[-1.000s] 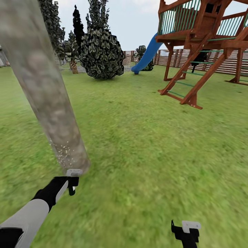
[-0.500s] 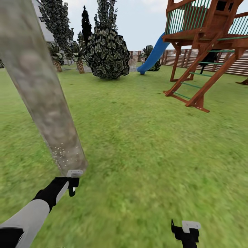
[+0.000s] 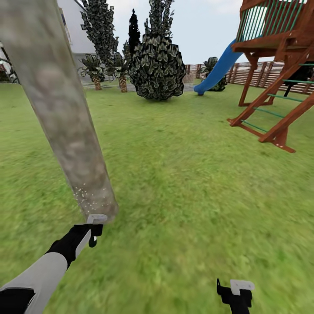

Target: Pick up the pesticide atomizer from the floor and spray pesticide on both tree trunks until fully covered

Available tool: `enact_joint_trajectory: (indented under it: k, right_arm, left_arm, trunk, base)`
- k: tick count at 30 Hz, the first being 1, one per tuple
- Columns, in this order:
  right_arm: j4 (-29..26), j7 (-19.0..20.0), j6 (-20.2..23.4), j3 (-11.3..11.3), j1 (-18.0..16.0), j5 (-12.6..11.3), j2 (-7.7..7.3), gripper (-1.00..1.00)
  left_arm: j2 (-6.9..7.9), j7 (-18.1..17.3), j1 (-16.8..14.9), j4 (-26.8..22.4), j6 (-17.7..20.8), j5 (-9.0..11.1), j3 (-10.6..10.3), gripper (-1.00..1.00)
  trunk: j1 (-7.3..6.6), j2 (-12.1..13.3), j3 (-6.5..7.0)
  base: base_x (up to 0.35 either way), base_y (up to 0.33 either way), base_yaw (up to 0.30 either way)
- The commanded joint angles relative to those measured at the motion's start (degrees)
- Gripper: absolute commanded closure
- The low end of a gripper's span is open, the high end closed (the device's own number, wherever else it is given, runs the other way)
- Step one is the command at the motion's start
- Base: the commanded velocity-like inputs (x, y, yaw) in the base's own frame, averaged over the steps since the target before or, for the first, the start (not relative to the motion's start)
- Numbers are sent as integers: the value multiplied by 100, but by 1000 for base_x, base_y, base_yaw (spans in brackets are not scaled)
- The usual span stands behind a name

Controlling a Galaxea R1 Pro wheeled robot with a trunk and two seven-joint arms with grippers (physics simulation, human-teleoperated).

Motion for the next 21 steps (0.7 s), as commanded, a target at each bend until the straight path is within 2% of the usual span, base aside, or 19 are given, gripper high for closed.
enact_joint_trajectory:
  k: [1, 10, 15, 21]
  right_arm:
    - [6, -29, -13, -29, -3, 61, 0, -100]
    - [6, -27, -13, -29, -3, 69, 0, -100]
    - [6, -29, -13, -29, -3, 61, 0, -100]
    - [6, -29, -13, -29, -3, 61, 0, -100]
  left_arm:
    - [5, 46, -4, -9, 28, 58, -47, 100]
    - [13, 77, -7, -9, 36, 41, -47, 100]
    - [13, 77, -3, -9, 41, 49, -47, 100]
    - [5, 77, -3, -9, 38, 55, -47, 100]
  trunk:
    - [1, -2, -5]
    - [1, -2, -5]
    - [1, -2, -5]
    - [1, -2, -5]
  base:
    - [217, -202, 271]
    - [143, -242, 38]
    - [34, -268, 16]
    - [28, -273, 233]
